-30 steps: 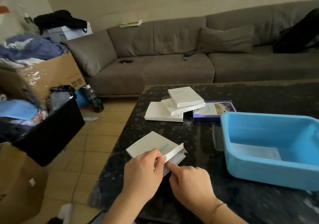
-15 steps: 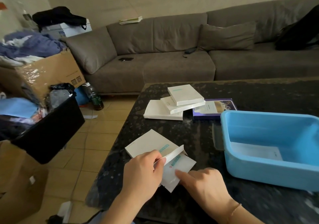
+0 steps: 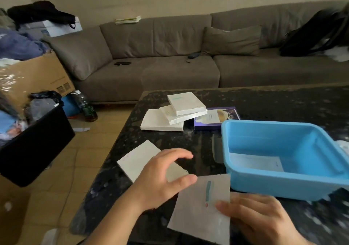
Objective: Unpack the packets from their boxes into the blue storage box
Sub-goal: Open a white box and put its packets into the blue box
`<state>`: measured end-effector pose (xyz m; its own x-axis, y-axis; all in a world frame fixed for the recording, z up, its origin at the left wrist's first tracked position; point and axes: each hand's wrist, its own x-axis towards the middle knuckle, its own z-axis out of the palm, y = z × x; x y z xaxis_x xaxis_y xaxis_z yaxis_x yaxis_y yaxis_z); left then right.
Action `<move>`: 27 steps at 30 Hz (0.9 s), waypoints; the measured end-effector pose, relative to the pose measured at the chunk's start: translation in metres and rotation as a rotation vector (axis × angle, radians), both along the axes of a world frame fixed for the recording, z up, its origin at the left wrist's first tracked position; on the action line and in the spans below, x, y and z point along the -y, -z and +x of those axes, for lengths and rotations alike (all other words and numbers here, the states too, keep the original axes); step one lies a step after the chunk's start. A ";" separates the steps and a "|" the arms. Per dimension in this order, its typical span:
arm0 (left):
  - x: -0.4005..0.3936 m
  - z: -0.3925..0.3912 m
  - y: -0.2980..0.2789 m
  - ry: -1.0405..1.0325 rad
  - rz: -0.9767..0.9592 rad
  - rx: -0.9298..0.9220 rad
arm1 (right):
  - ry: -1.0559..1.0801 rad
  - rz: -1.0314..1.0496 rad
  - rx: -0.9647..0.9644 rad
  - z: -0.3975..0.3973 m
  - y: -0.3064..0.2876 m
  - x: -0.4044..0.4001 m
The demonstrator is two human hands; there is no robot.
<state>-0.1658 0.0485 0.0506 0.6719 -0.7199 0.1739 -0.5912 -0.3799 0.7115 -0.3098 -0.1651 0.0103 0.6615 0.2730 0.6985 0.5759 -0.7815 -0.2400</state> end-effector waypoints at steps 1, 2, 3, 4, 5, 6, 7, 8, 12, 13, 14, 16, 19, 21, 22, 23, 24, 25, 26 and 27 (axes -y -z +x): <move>0.011 0.004 -0.014 0.124 0.002 -0.113 | -0.042 -0.015 -0.008 -0.002 -0.015 0.006; 0.022 0.008 -0.027 0.258 0.030 -0.258 | -0.080 -0.008 -0.013 -0.004 -0.029 0.012; 0.031 0.011 -0.037 0.382 0.068 -0.414 | -0.108 0.010 -0.013 -0.006 -0.044 0.017; 0.037 0.015 -0.044 0.489 0.103 -0.544 | -0.120 0.034 -0.005 -0.007 -0.057 0.021; 0.043 0.018 -0.051 0.560 0.137 -0.626 | -0.107 0.064 0.005 -0.008 -0.067 0.027; 0.049 0.020 -0.054 0.588 0.159 -0.671 | -0.066 0.111 0.016 -0.009 -0.073 0.032; 0.053 0.021 -0.055 0.562 0.131 -0.690 | 0.004 0.193 0.009 -0.009 -0.078 0.036; 0.058 0.020 -0.053 0.501 0.053 -0.716 | 0.097 0.342 -0.015 -0.011 -0.079 0.038; 0.085 0.004 -0.051 0.132 -0.364 -0.963 | 0.193 1.233 -0.569 -0.014 -0.079 0.032; 0.091 -0.003 -0.052 0.062 -0.417 -0.980 | 0.155 1.319 -0.701 -0.012 -0.079 0.030; 0.098 -0.009 -0.053 0.009 -0.450 -0.968 | 0.130 1.338 -0.793 -0.011 -0.082 0.028; 0.109 -0.020 -0.056 -0.063 -0.486 -0.926 | 0.146 1.310 -0.860 -0.008 -0.084 0.026; 0.119 -0.027 -0.056 -0.130 -0.538 -0.880 | 0.206 1.338 -0.819 -0.003 -0.082 0.030; 0.124 -0.029 -0.056 -0.163 -0.544 -0.852 | 0.238 1.369 -0.793 -0.002 -0.082 0.033; 0.125 -0.029 -0.056 -0.169 -0.547 -0.854 | 0.251 1.383 -0.786 -0.001 -0.082 0.035; 0.127 -0.028 -0.056 -0.167 -0.554 -0.866 | 0.254 1.390 -0.781 -0.002 -0.083 0.037; 0.128 -0.026 -0.057 -0.159 -0.561 -0.887 | 0.253 1.397 -0.776 -0.002 -0.083 0.040; 0.129 -0.024 -0.060 -0.151 -0.573 -0.911 | 0.252 1.401 -0.771 -0.003 -0.083 0.042; 0.129 -0.021 -0.063 -0.143 -0.589 -0.930 | 0.257 1.405 -0.761 -0.004 -0.083 0.045; 0.130 -0.019 -0.066 -0.139 -0.609 -0.939 | 0.267 1.418 -0.734 -0.004 -0.083 0.047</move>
<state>-0.1846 -0.0813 0.1165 0.7893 -0.5965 -0.1456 0.2958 0.1617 0.9415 -0.3137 -0.2120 0.0937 0.8692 -0.4539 -0.1961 -0.0913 0.2425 -0.9659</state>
